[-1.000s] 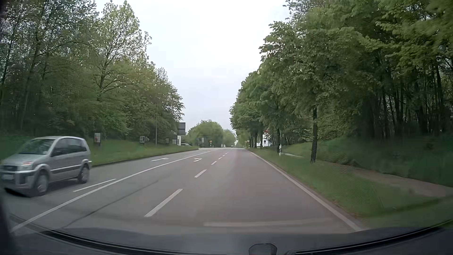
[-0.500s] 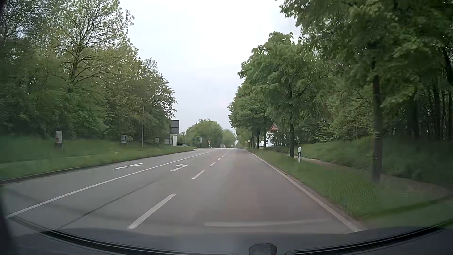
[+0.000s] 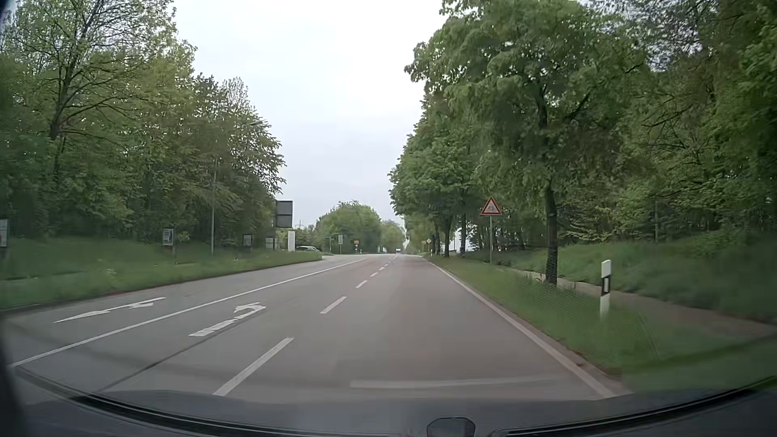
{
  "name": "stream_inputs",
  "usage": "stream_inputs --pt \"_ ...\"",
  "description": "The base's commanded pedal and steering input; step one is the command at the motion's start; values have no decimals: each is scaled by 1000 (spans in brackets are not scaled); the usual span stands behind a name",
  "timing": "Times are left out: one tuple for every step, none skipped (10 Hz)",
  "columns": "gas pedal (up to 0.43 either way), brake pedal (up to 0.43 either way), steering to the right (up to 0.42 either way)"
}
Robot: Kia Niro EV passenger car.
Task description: Follow the waypoints while adhering to traffic rules and regulations
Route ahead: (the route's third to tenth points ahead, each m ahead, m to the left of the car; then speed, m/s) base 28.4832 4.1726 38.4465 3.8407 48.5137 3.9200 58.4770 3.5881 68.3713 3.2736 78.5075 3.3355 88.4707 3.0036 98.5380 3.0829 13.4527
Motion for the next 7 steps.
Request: stream_inputs --pt "79 0 -1" --pt "79 0 -1" --pt "79 0 -1" --pt "79 0 -1" --pt "79 0 -1" --pt "79 0 -1" --pt "79 0 -1"
